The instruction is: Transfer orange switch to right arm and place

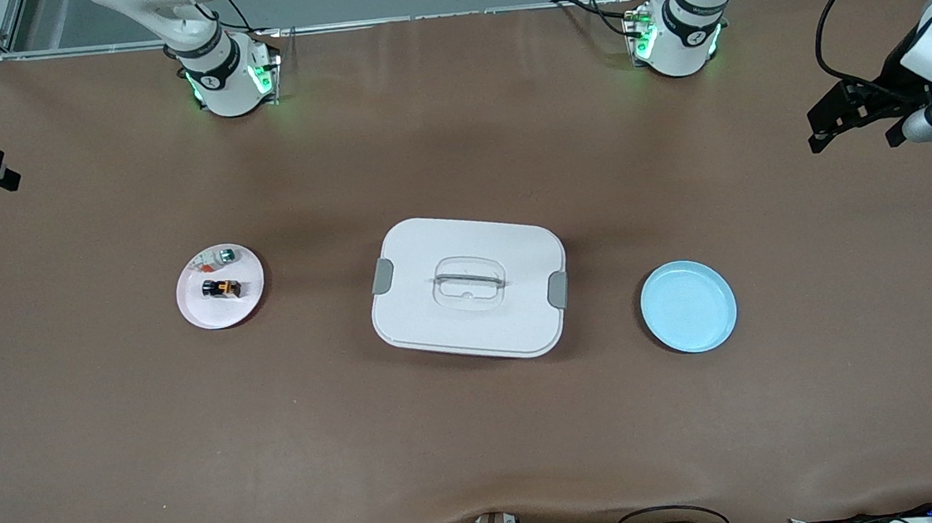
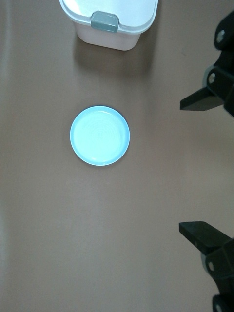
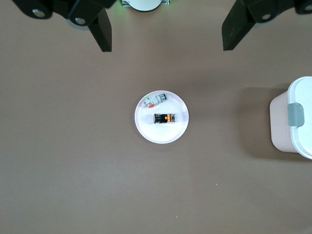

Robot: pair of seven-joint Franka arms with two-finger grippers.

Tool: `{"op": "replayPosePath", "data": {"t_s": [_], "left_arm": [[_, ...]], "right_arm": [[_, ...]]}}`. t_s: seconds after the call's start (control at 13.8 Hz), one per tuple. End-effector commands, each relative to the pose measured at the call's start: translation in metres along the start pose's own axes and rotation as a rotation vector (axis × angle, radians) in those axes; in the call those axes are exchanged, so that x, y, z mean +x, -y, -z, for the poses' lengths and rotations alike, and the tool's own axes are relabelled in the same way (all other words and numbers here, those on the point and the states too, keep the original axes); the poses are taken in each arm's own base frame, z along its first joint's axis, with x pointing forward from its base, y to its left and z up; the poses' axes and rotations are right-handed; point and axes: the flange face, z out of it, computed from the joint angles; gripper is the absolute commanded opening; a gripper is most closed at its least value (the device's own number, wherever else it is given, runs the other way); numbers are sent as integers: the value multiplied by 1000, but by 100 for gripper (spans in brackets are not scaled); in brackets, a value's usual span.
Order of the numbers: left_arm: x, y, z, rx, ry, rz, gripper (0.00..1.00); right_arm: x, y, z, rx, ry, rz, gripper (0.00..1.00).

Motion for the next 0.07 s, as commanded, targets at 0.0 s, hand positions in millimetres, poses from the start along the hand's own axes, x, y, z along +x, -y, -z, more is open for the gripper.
{"op": "replayPosePath", "data": {"t_s": [0.0], "left_arm": [[-2, -5, 6, 2, -9, -13, 100]], "right_arm": [[-3, 0, 6, -13, -12, -19, 100]]}}
